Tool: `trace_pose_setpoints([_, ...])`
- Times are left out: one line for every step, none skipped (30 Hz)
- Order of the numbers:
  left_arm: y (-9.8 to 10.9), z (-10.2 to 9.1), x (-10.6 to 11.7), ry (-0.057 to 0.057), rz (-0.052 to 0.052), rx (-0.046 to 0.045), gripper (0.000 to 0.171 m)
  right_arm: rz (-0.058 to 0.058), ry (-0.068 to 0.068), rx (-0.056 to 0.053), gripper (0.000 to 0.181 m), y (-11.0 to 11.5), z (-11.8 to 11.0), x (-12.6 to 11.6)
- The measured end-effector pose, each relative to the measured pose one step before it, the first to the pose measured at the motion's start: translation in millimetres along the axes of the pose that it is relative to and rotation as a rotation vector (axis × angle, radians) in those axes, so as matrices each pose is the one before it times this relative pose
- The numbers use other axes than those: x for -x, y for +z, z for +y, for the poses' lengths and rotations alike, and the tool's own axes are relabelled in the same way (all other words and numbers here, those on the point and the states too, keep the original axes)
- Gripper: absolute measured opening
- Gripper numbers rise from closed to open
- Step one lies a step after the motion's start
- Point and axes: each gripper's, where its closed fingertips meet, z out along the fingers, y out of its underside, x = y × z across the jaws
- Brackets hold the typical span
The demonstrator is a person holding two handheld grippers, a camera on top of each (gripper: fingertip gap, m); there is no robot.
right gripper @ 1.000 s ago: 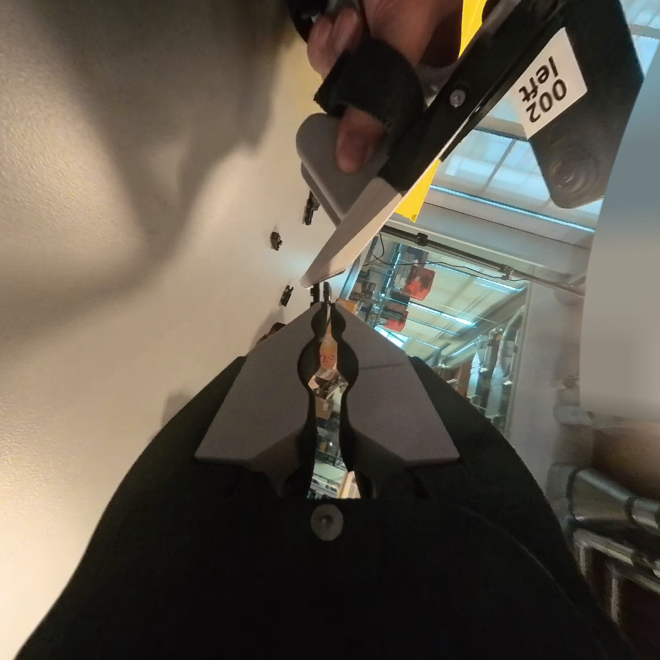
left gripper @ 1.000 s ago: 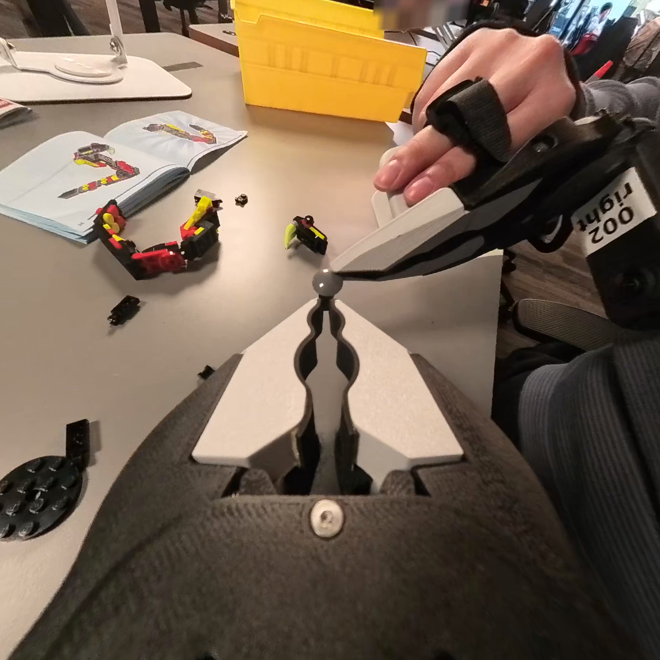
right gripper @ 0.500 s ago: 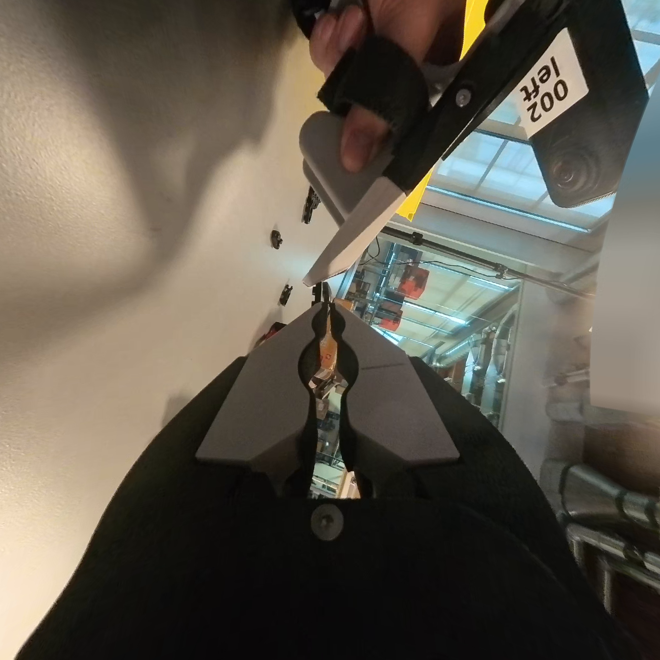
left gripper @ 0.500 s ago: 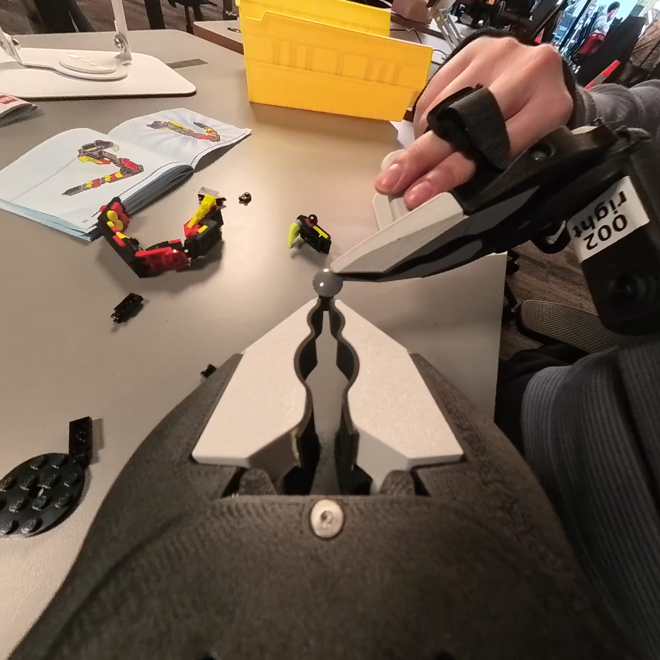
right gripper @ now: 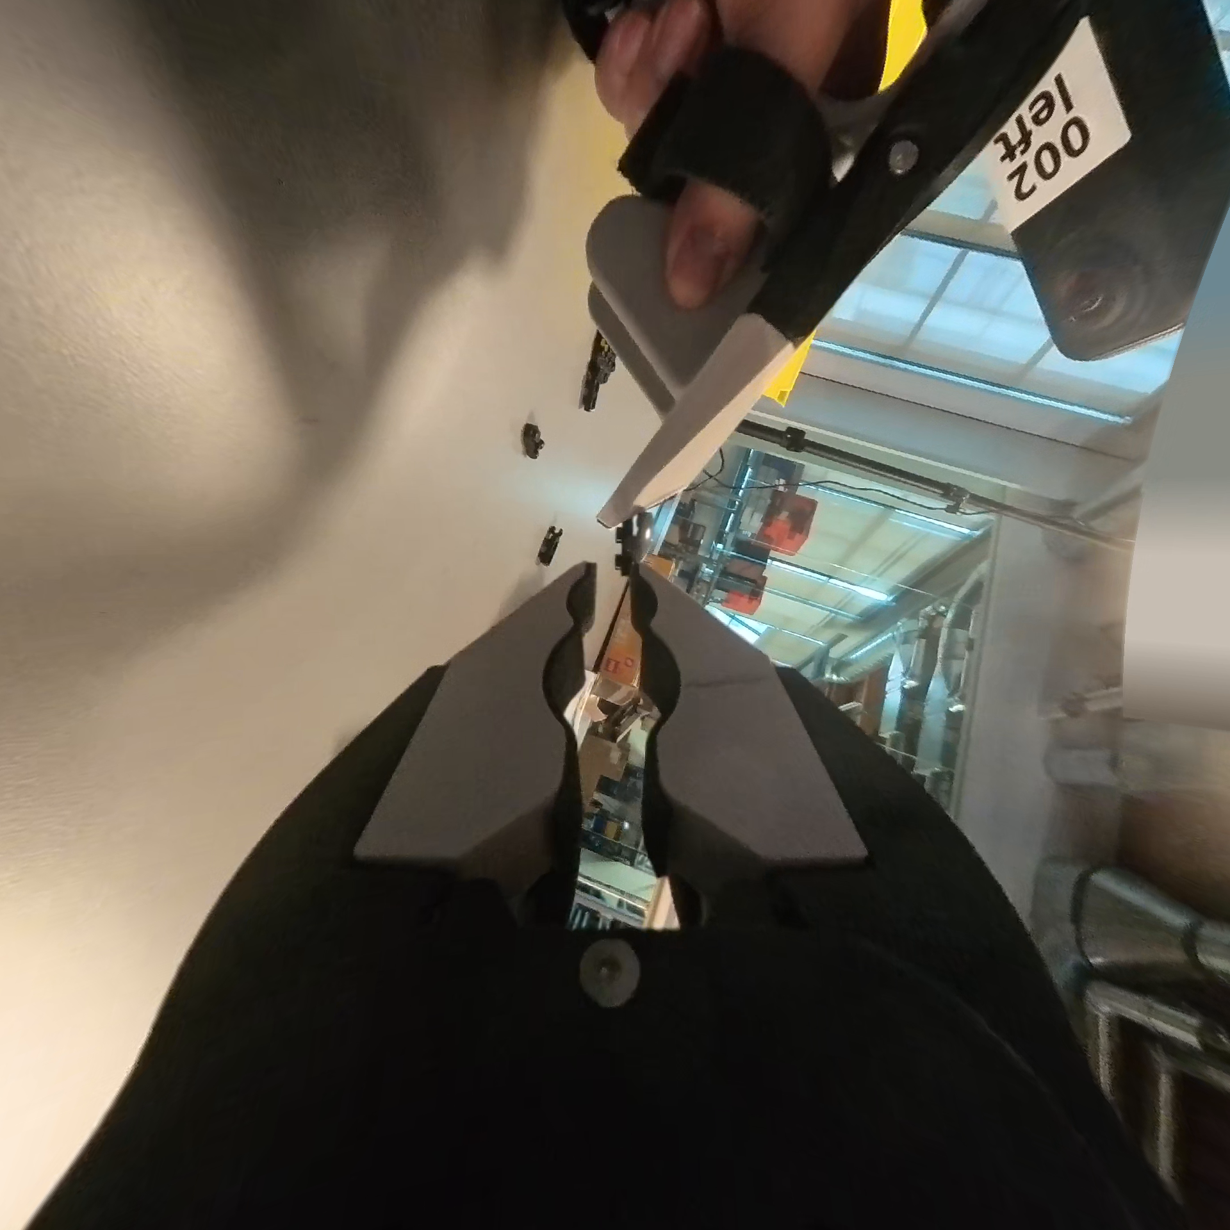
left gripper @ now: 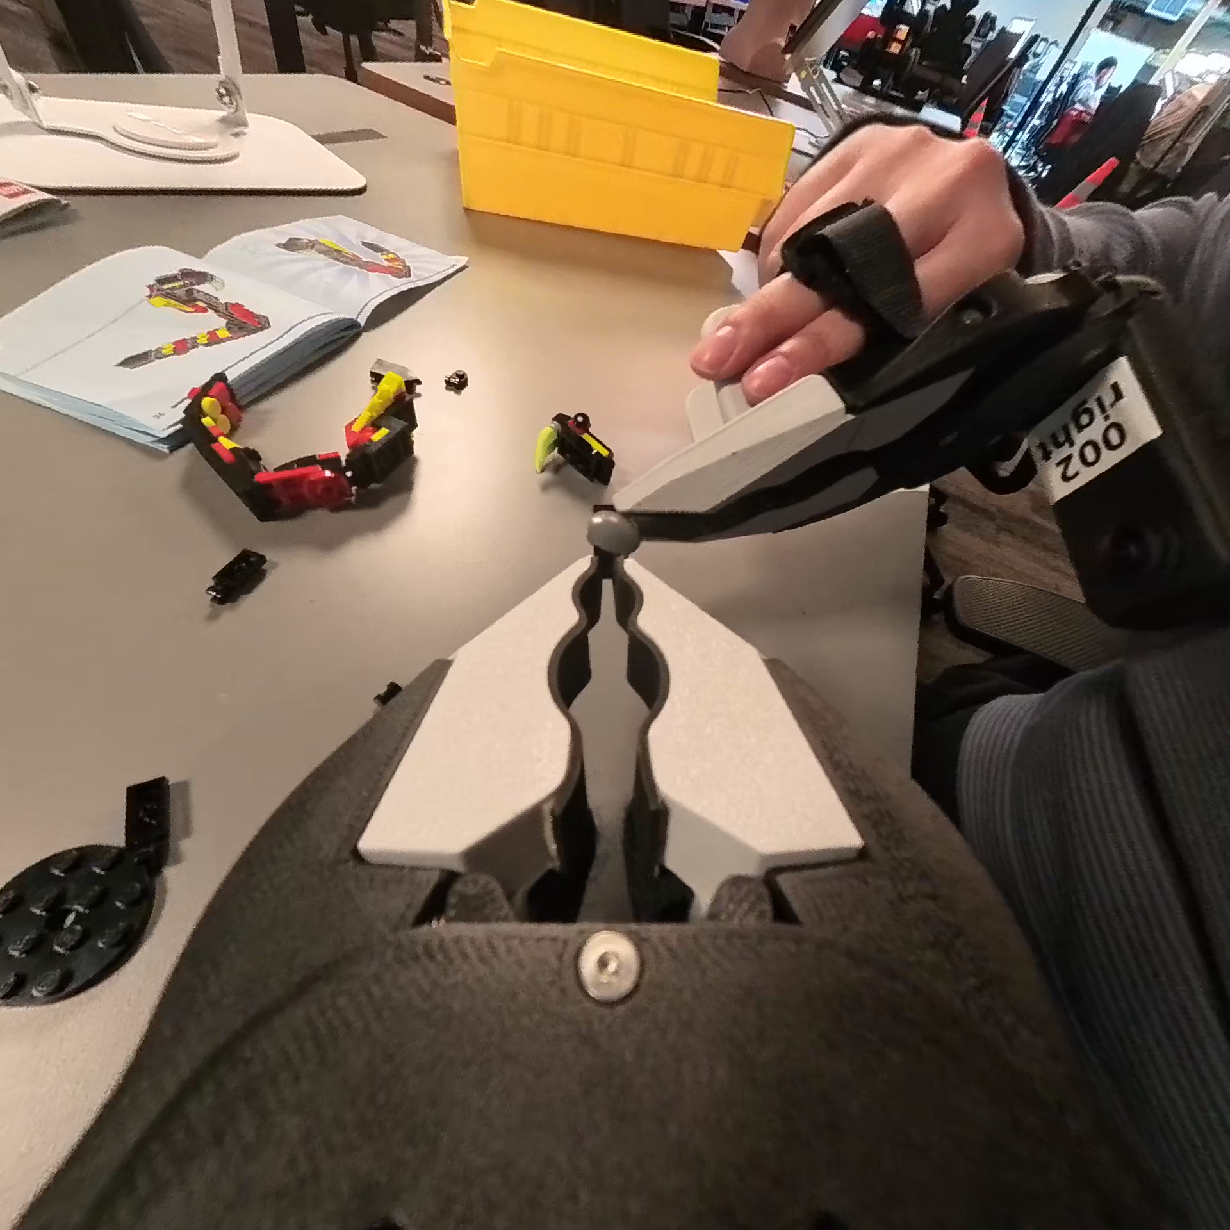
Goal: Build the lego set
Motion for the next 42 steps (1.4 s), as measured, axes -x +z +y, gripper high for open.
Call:
trace_pose_setpoints([0.06,0.12,-0.11,-0.0015,0.0022,0.00094,0.002,-0.0008,0.0038,-0.0013,0.008,-0.17,-0.23,0.13])
trace_pose_setpoints([0.13,0.22,-0.15,-0.0003,0.0010,0.00137,0.002,-0.0004,0.0023,0.0001,0.008,-0.14,-0.22,0.00])
trace_pose_setpoints([0.06,0.17,0.12,-0.0003,-0.0002,0.00093,0.002,-0.0007,0.0016,0.0006,0.008,-0.14,0.24,0.28])
trace_pose_setpoints([0.13,0.16,0.05,-0.0011,0.0006,0.00127,0.002,-0.0007,0.0002,0.0002,0.008,0.31,0.10,0.13])
trace_pose_setpoints([0.11,0.08,-0.27,-0.0006,0.0022,0.00117,0.002,0.0009,-0.0008,0.0004,0.008,0.25,0.19,-0.13])
trace_pose_setpoints([0.14,0.17,0.04,-0.0005,0.0002,0.00120,0.002,-0.0013,-0.0015,0.0009,0.009,-0.09,-0.28,0.43])
trace_pose_setpoints([0.12,0.24,0.01,-0.0002,-0.0001,0.00151,0.002,-0.0019,0.0006,0.0006,0.009,-0.43,-1.05,0.74])
trace_pose_setpoints([0.12,0.07,-0.04,0.0003,0.0004,0.00094,0.002,-0.0005,0.0022,-0.0009,0.010,0.03,0.00,0.48])
trace_pose_setpoints([0.06,0.04,-0.13,0.0000,0.0009,0.00050,0.002,-0.0016,0.0053,-0.0012,0.011,0.07,-0.53,0.54])
trace_pose_setpoints([0.00,0.14,0.09,-0.0009,-0.0003,0.00051,0.002,-0.0025,0.0066,-0.0008,0.012,0.08,-0.45,0.43])
trace_pose_setpoints([0.01,-0.07,0.09,-0.0006,0.0004,-0.00015,0.002,-0.0017,0.0046,-0.0007,0.013,-0.05,-0.20,0.36])
trace_pose_setpoints([-0.07,-0.03,-0.03,-0.0007,0.0006,-0.00031,0.002,-0.0011,0.0048,-0.0006,0.014,0.18,-0.23,0.10])
trace_pose_setpoints([0.04,0.02,0.15,-0.0013,-0.0002,-0.00018,0.002,-0.0045,0.0069,0.0007,0.015,0.27,0.30,0.41])
trace_pose_setpoints([-0.10,-0.01,0.04,-0.0011,0.0006,0.00003,0.002,-0.0043,0.0086,0.0029,0.017,0.37,0.38,0.48])
trace_pose_setpoints([0.05,0.05,-0.10,-0.0001,0.0006,0.00062,0.002,-0.0046,0.0076,0.0019,0.019,0.38,0.55,0.51])
trace_pose_setpoints([0.16,0.15,0.14,0.0001,-0.0009,0.00091,0.002,-0.0030,0.0065,0.0011,0.020,0.37,0.30,0.11])
trace_pose_setpoints([0.02,0.11,0.00,0.0000,-0.0001,0.00100,0.002,0.0004,0.0069,0.0023,0.021,0.39,0.24,-0.52])
trace_pose_setpoints([0.04,0.07,-0.08,0.0001,0.0006,0.00075,0.002,0.0019,0.0076,0.0006,0.022,-0.04,-0.16,-0.82])
trace_pose_setpoints([0.07,0.01,0.05,0.0003,-0.0003,0.00030,0.002,-0.0011,0.0072,-0.0023,0.022,0.81,-0.96,-0.29])
trace_pose_setpoints([0.06,0.06,-0.09,0.0004,0.0001,0.00047,0.002,0.0050,0.0058,-0.0031,0.023,0.23,-0.92,-1.00])
trace_pose_setpoints([0.02,0.14,-0.10,0.0004,0.0002,0.00108,0.002,0.0086,0.0053,-0.0021,0.023,0.92,-0.90,-1.70])
trace_pose_setpoints([0.15,0.19,0.03,0.0006,-0.0006,0.00100,0.002,0.0020,0.0047,-0.0029,0.024,0.97,-1.23,-0.93])
trace_pose_setpoints([0.09,0.12,0.02,0.0005,0.0000,0.00136,0.002,0.0021,0.0040,-0.0060,0.025,0.79,-1.71,-0.76])
trace_pose_setpoints([0.25,0.14,-0.13,0.0005,0.0003,0.00181,0.002,0.0043,0.0009,-0.0059,0.025,0.99,-1.69,-0.49])
trace_pose_setpoints([0.17,0.31,-0.08,0.0005,0.0001,0.00208,0.002,-0.0016,-0.0036,-0.0029,0.025,0.90,-1.37,0.19])
trace_pose_setpoints([0.09,0.12,0.09,0.0004,-0.0005,0.00137,0.002,-0.0031,-0.0051,-0.0020,0.025,2.11,-1.18,0.62])
trace_pose_setpoints([0.07,0.04,-0.11,0.0003,0.0002,0.00037,0.002,-0.0016,-0.0075,-0.0003,0.025,0.86,-1.21,0.89])
trace_pose_setpoints([-0.07,-0.07,0.11,-0.0006,0.0004,-0.00039,0.002,-0.0032,-0.0132,0.0014,0.023,1.65,-0.71,1.60])
trace_pose_setpoints([0.04,0.03,0.18,-0.0017,-0.0006,-0.00014,0.002,0.0019,-0.0152,0.0067,0.023,1.28,0.11,1.06])
trace_pose_setpoints([-0.02,-0.02,-0.18,-0.0007,0.0023,0.00020,0.002,0.0064,-0.0152,0.0110,0.020,1.26,2.11,0.63])
trace_pose_setpoints([0.20,0.19,0.05,-0.0005,0.0001,0.00162,0.002,0.0057,-0.0113,0.0105,0.018,0.60,1.85,0.26])
trace_pose_setpoints([0.38,0.62,-0.07,0.0000,0.0005,0.00486,0.002,0.0092,-0.0062,0.0108,0.014,0.35,2.03,-1.02])
trace_pose_setpoints([0.35,0.25,0.10,0.0007,-0.0011,0.00217,0.002,0.0032,-0.0013,0.0022,0.011,-0.40,0.52,-0.54])
trace_pose_setpoints([-0.02,0.01,-0.15,0.0001,0.0018,0.00021,0.002,0.0005,0.0034,-0.0014,0.011,-0.53,-0.27,-0.29])
trace_pose_setpoints([-0.12,-0.31,-0.16,-0.0013,0.0025,-0.00157,0.002,0.0026,0.0039,0.0004,0.010,-0.34,-0.06,-0.23])
trace_pose_setpoints([-0.22,-0.12,0.00,-0.0028,0.0017,-0.00181,0.002,0.0046,0.0021,0.0015,0.010,0.04,0.22,-0.32])
trace_pose_setpoints([0.03,-0.07,0.29,-0.0031,0.0007,-0.00014,0.002,0.0041,0.0009,0.0015,0.009,0.02,0.34,0.01])
trace_pose_setpoints([-0.04,-0.15,-0.12,-0.0017,0.0021,-0.00083,0.002,0.0050,0.0033,-0.0009,0.008,-0.04,0.26,-0.38])
trace_pose_setpoints([-0.19,-0.20,-0.05,-0.0020,0.0022,-0.00145,0.002,0.0038,0.0084,-0.0026,0.008,-0.08,-0.25,-0.37])
trace_pose_setpoints([0.22,0.36,0.06,-0.0025,0.0012,0.00296,0.002,-0.0043,0.0155,0.0003,0.007,0.04,-0.08,0.28])
trace_pose_setpoints([0.31,0.44,-0.03,-0.0001,0.0010,0.00326,0.002,-0.0082,0.0194,-0.0017,0.007,0.51,0.31,0.17])
trace_pose_setpoints([-0.10,-0.30,-0.06,-0.0002,0.0009,-0.00181,0.002,-0.0026,0.0183,-0.0045,0.007,0.07,0.47,-0.25])
